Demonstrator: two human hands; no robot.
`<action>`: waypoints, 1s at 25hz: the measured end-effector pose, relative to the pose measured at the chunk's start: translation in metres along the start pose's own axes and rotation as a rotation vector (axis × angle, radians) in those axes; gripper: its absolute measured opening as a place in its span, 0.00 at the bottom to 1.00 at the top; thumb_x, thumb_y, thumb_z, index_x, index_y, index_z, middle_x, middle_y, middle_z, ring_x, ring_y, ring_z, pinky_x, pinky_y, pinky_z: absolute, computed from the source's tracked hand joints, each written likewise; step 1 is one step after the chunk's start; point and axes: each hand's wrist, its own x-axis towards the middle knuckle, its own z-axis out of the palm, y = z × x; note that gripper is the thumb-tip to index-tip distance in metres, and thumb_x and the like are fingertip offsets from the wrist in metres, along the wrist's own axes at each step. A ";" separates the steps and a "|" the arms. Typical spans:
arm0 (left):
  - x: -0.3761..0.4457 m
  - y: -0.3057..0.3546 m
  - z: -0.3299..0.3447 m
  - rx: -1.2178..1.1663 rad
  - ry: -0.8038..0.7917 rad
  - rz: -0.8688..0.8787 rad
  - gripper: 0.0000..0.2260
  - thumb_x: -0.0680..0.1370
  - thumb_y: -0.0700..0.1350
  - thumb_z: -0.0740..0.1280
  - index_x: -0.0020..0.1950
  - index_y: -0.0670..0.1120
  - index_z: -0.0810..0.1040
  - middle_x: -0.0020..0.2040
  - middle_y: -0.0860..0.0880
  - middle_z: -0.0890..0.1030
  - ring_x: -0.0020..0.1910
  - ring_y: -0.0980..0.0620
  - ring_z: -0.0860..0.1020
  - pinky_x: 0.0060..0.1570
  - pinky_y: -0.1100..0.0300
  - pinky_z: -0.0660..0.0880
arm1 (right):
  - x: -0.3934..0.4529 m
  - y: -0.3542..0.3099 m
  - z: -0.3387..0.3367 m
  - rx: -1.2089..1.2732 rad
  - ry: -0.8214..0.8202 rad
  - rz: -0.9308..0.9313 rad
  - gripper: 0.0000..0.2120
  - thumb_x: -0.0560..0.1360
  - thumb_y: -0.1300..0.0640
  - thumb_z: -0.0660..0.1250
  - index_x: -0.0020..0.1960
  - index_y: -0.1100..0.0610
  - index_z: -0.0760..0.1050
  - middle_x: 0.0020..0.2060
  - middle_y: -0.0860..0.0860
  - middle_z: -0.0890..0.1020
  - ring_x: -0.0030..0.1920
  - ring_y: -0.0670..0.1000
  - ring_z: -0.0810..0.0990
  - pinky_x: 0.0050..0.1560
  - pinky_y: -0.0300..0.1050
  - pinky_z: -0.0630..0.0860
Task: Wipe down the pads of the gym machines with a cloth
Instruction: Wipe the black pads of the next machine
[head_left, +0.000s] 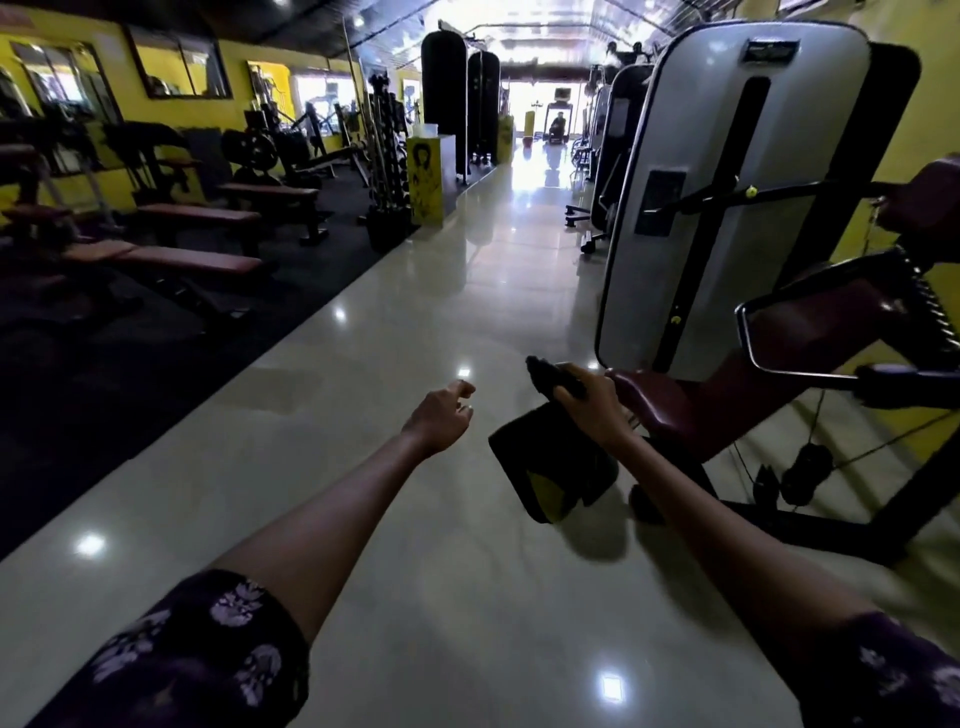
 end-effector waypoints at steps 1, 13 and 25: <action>0.024 -0.004 -0.001 0.008 0.000 -0.004 0.15 0.78 0.38 0.61 0.65 0.41 0.72 0.62 0.43 0.77 0.59 0.46 0.77 0.57 0.58 0.72 | 0.024 0.007 0.003 0.000 -0.003 -0.011 0.14 0.74 0.65 0.66 0.59 0.64 0.77 0.51 0.59 0.82 0.51 0.56 0.80 0.46 0.39 0.69; 0.323 -0.063 0.006 -0.092 0.007 0.002 0.15 0.77 0.37 0.64 0.64 0.39 0.73 0.63 0.42 0.76 0.57 0.45 0.77 0.52 0.64 0.69 | 0.298 0.113 0.086 -0.012 0.035 0.003 0.15 0.75 0.65 0.66 0.61 0.65 0.76 0.53 0.61 0.81 0.52 0.57 0.79 0.43 0.35 0.64; 0.622 -0.127 0.010 -0.113 -0.086 -0.004 0.17 0.78 0.38 0.64 0.66 0.40 0.72 0.65 0.44 0.75 0.60 0.47 0.76 0.56 0.60 0.70 | 0.557 0.218 0.159 -0.024 0.068 0.048 0.14 0.74 0.65 0.66 0.60 0.63 0.77 0.51 0.58 0.82 0.49 0.49 0.77 0.41 0.32 0.64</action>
